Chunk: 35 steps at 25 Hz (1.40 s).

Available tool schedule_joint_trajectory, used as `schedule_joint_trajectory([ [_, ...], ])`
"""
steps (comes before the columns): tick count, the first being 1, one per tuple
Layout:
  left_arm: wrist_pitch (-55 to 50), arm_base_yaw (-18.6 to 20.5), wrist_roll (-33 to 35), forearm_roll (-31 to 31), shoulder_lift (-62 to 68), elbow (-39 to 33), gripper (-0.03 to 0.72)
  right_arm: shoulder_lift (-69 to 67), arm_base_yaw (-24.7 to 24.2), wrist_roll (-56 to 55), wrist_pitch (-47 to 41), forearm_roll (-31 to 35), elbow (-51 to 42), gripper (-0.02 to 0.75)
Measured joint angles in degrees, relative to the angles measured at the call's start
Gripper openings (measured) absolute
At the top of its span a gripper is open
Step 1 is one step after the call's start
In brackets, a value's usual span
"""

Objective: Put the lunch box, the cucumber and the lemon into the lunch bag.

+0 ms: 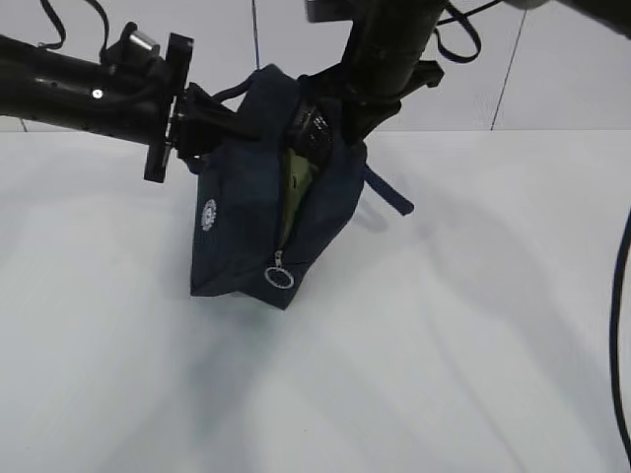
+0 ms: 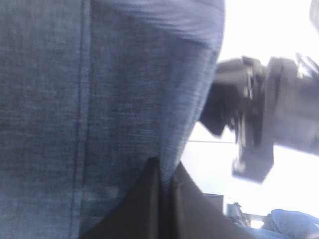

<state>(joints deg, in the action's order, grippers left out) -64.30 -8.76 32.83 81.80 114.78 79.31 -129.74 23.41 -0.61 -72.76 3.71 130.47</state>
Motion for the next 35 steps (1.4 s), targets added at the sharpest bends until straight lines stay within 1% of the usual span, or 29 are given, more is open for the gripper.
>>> schedule_joint_trajectory([
  [5,2.2,-4.0,0.0,5.1,0.0,0.0,-0.009,6.4,0.0,-1.0,0.0,-3.2,-8.0,0.001],
  [9,2.7,-5.0,-0.2,6.8,0.5,0.0,-0.009,10.4,0.0,-1.9,-0.1,-4.8,-12.5,0.001],
  [16,1.2,-5.0,-2.1,11.3,7.6,0.0,-0.009,10.7,-0.1,-4.2,0.0,-4.8,-12.9,0.001],
  [25,1.1,-5.0,-2.3,11.6,8.7,0.0,-0.007,7.1,-0.2,-4.5,1.5,-4.1,-12.9,0.001],
  [29,1.6,-5.0,-2.3,11.7,8.7,0.0,0.024,7.1,-0.2,-4.5,2.0,-3.7,-12.9,0.003],
  [32,2.4,-5.0,-2.3,11.7,8.7,0.0,0.085,7.0,-0.2,-4.5,3.5,-2.8,-12.9,0.037],
  [35,2.5,-5.0,-2.3,11.7,8.8,1.0,0.127,7.0,-0.2,-4.5,5.0,-1.5,-12.9,0.127],
])
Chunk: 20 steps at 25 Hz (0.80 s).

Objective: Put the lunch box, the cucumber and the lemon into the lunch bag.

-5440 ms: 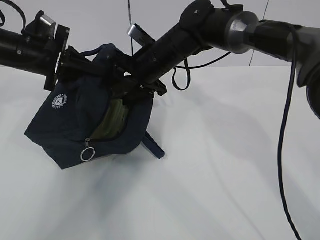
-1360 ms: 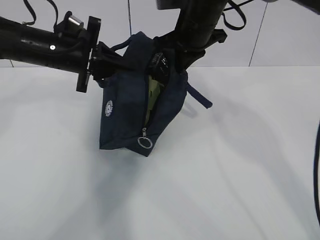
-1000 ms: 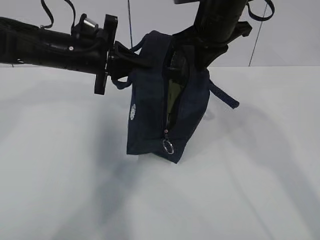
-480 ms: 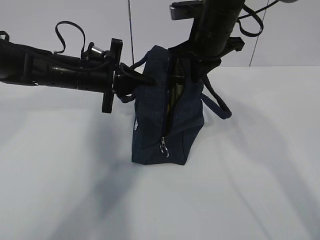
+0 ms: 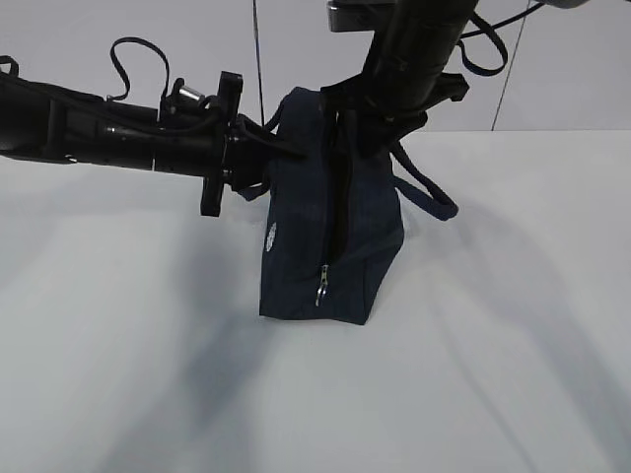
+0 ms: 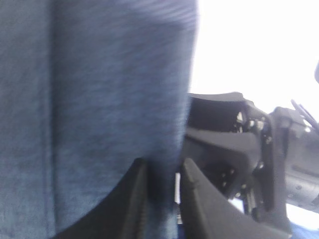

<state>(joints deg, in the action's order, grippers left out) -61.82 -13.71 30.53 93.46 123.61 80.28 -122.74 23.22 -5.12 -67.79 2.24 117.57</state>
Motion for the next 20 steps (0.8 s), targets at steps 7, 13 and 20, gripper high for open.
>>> schedule_joint_trajectory([
  [7,0.0,0.0,0.0,-2.3,0.0,6.1,0.157,-0.1,0.0,0.1,0.6,0.5,0.0,0.399],
  [13,0.0,0.6,-0.4,-5.2,0.0,7.6,0.192,-0.1,0.0,0.1,0.4,0.5,0.0,0.428],
  [20,-1.8,1.2,-1.5,-6.5,0.1,7.6,0.198,-0.1,0.0,0.8,-3.0,0.5,4.3,0.433],
])
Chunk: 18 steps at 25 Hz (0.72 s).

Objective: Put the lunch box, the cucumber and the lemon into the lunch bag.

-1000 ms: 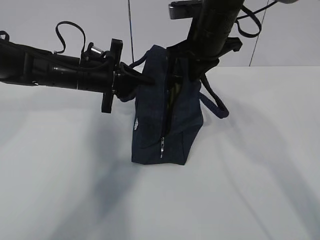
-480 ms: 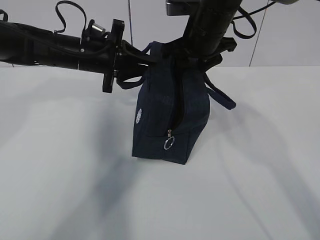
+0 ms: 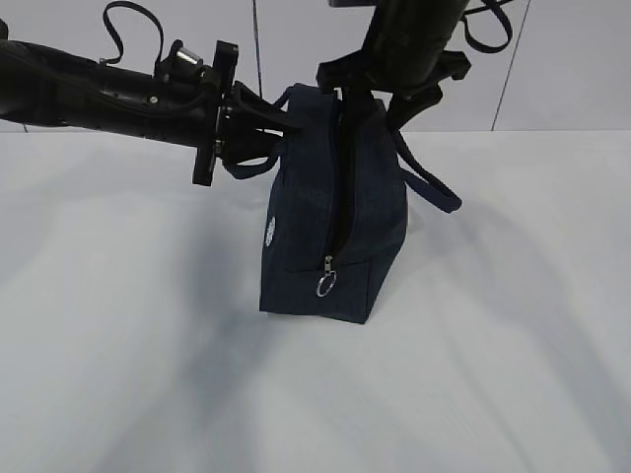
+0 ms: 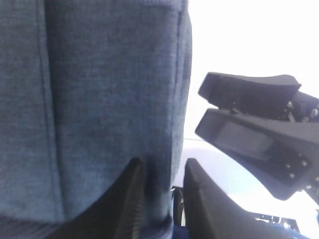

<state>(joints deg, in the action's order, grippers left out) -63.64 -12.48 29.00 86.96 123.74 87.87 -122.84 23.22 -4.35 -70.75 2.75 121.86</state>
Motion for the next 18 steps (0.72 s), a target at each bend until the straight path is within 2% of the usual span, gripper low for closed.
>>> schedule_joint_trajectory([
  [8,-2.6,1.6,-0.1,-0.5,0.0,0.0,0.198,0.0,0.0,0.5,-0.5,3.1,3.4,0.433],
  [11,-3.1,2.5,-0.1,-3.0,0.0,0.0,0.198,0.0,0.0,1.7,-0.7,4.4,3.4,0.433],
  [18,-3.2,3.4,-0.1,-5.5,0.0,0.0,0.2,3.0,0.0,1.5,-0.8,-1.3,3.4,0.433],
])
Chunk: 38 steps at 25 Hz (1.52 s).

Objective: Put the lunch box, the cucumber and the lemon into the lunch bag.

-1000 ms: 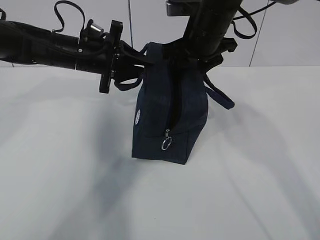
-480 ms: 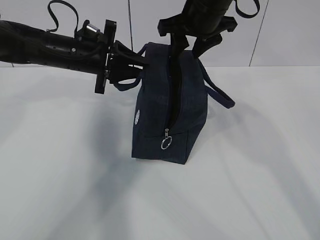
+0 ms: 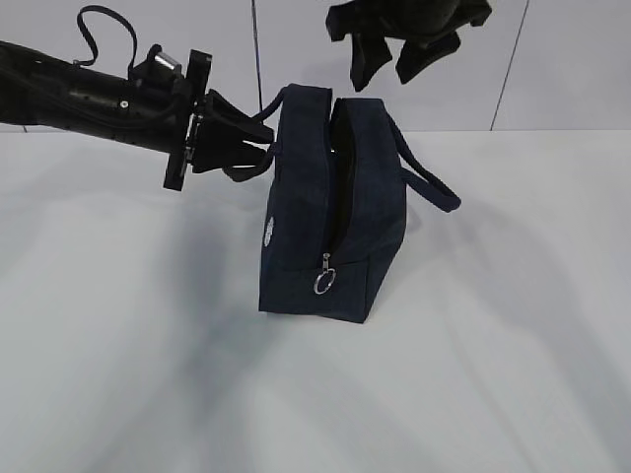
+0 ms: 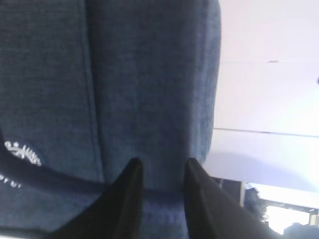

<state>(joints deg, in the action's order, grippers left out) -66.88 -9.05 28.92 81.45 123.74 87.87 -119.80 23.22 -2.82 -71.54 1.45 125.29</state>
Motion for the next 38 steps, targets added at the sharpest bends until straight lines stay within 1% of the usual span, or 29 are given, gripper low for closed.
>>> schedule_joint_trajectory([
  [4,0.0,0.0,0.0,-0.2,0.0,0.0,0.201,3.5,0.0,-0.3,-0.1,-0.8,0.0,0.433],
  [7,0.0,0.2,0.0,-2.1,-0.9,0.0,0.202,5.6,0.0,-0.3,-0.1,-0.9,-1.2,0.433],
  [11,-0.3,0.5,-0.8,-6.3,-3.4,0.0,0.202,8.9,0.0,-0.4,-0.1,-1.0,-6.5,0.433],
  [13,-0.6,0.5,-1.5,-8.6,-4.4,0.2,0.202,11.3,0.0,-0.4,1.1,-1.0,-10.7,0.433],
  [16,-0.9,0.5,-3.3,-13.2,-5.5,1.7,0.202,16.1,0.0,-0.4,7.8,-1.0,-18.4,0.433],
  [20,-1.1,0.5,-6.5,-18.8,-6.6,5.8,0.202,23.3,0.0,-0.4,18.2,-1.4,-30.7,0.433],
  [26,-1.9,0.5,-11.4,-27.7,-7.0,10.8,0.202,33.6,0.0,-0.4,36.8,-2.4,-50.3,0.433],
  [29,-2.3,0.5,-12.8,-29.4,-7.5,11.3,0.202,38.2,0.0,-0.4,45.8,-2.5,-59.6,0.433],
  [32,-2.4,0.5,-14.0,-31.7,-8.3,11.4,0.202,42.2,0.0,-0.4,52.7,-2.5,-67.9,0.433],
  [36,-2.4,0.5,-15.2,-34.1,-10.2,11.4,0.202,45.6,1.9,-0.4,60.2,-2.7,-75.3,0.431],
  [38,-2.5,0.5,-15.4,-35.1,-11.3,11.4,0.202,46.7,3.1,-0.4,63.4,-2.7,-78.2,0.417],
])
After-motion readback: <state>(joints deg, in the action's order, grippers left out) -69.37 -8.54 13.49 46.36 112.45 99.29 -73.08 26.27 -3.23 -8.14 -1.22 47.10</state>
